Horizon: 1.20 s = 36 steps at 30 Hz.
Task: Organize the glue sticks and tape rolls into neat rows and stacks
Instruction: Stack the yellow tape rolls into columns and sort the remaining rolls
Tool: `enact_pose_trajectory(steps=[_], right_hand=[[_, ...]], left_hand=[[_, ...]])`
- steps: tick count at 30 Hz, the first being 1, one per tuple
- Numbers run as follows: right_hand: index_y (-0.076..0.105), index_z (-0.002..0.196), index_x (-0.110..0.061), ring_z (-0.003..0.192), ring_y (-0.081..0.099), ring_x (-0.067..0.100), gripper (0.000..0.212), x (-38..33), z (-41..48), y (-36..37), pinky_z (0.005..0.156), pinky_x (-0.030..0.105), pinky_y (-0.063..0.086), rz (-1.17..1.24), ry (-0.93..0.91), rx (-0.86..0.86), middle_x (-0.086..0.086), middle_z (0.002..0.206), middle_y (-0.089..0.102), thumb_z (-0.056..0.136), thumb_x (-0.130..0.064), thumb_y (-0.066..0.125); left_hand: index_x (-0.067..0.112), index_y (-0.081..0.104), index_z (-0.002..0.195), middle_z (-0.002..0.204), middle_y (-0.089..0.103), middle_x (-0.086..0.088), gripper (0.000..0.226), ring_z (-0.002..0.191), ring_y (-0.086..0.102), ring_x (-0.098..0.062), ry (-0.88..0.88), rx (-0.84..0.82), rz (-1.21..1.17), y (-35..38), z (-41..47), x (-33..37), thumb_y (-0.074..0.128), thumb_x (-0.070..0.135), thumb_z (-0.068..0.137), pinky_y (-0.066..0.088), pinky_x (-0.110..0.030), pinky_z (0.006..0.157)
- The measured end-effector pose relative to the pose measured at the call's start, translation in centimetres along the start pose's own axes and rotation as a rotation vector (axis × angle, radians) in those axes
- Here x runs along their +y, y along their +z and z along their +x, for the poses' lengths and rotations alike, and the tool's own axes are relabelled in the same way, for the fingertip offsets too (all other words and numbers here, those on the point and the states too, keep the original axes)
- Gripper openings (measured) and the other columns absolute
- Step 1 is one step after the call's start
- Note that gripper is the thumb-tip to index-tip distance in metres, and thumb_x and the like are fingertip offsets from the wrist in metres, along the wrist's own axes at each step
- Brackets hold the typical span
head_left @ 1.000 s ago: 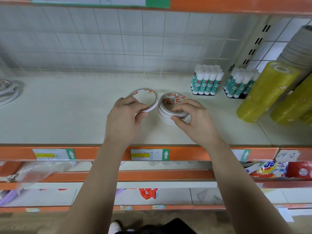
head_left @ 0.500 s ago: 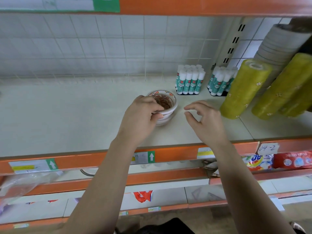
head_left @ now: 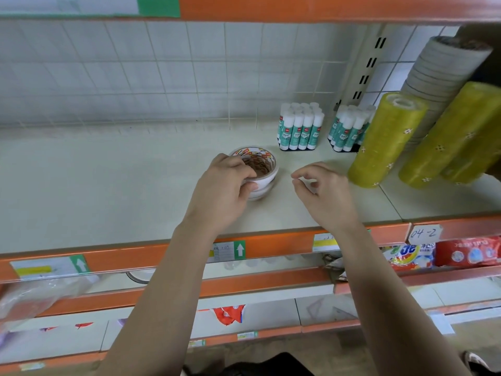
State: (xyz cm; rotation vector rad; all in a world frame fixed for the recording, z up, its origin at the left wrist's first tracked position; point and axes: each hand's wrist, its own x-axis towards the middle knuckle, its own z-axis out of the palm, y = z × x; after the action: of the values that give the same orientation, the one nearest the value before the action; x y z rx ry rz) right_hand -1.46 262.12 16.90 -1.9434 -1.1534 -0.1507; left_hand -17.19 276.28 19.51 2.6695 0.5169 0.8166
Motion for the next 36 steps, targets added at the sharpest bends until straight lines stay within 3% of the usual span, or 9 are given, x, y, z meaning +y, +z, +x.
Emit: enact_pose_trajectory(steps=[6,11,18,26,31,36], right_hand=[[0.073,0.092,-0.012,0.080,0.061,0.014,0.010,-0.2,-0.2,0.0,0.079,0.038,0.055,0.010,0.011,-0.006,-0.008,0.090,0.060,0.085,-0.006,0.067],[0.073,0.091,-0.011,0.079,0.062,0.017,0.010,-0.3,-0.2,-0.2,0.079,0.041,0.055,0.001,0.006,-0.004,-0.008,0.090,0.060,0.085,-0.006,0.067],[0.073,0.092,-0.012,0.081,0.062,0.017,0.010,-0.3,-0.2,-0.1,0.077,0.041,0.055,0.000,0.001,-0.014,-0.008,0.090,0.060,0.086,-0.007,0.067],[0.072,0.090,-0.012,0.079,0.061,0.017,0.009,-0.1,-0.2,0.0,0.075,0.041,0.055,0.012,-0.008,-0.005,-0.007,0.088,0.060,0.085,-0.007,0.068],[0.072,0.091,-0.011,0.078,0.061,0.017,0.009,-0.1,-0.2,0.0,0.075,0.041,0.055,0.007,-0.019,-0.002,-0.007,0.087,0.059,0.085,-0.006,0.068],[0.072,0.091,-0.012,0.080,0.061,0.017,0.009,0.0,-0.2,0.0,0.075,0.041,0.055,0.010,-0.014,-0.010,-0.007,0.088,0.061,0.085,-0.007,0.068]], left_hand=[[0.010,0.073,0.101,0.096,0.069,-0.004,0.031,0.105,0.053,-0.031,0.006,-0.063,0.142,0.1,0.1,0.0,0.078,0.029,0.077,0.043,-0.039,0.079],[0.010,0.071,0.106,0.103,0.069,-0.004,0.029,0.112,0.049,-0.029,0.000,-0.076,0.151,0.2,0.3,0.0,0.074,0.027,0.083,0.036,-0.038,0.084],[0.007,0.072,0.097,0.093,0.070,-0.007,0.024,0.101,0.055,-0.034,0.038,-0.025,0.157,0.4,0.2,-0.3,0.078,0.023,0.080,0.037,-0.037,0.076],[0.009,0.072,0.100,0.097,0.069,-0.005,0.030,0.106,0.052,-0.031,0.016,-0.074,0.115,0.5,0.5,-0.1,0.079,0.027,0.076,0.031,-0.034,0.079],[0.006,0.074,0.091,0.089,0.071,-0.009,0.018,0.094,0.057,-0.035,0.063,-0.066,0.036,-0.2,0.7,-0.6,0.077,0.017,0.077,0.048,-0.042,0.078],[0.005,0.074,0.087,0.085,0.071,-0.009,0.015,0.090,0.057,-0.035,0.070,-0.063,0.029,0.0,0.6,-1.0,0.078,0.013,0.075,0.051,-0.046,0.076]])
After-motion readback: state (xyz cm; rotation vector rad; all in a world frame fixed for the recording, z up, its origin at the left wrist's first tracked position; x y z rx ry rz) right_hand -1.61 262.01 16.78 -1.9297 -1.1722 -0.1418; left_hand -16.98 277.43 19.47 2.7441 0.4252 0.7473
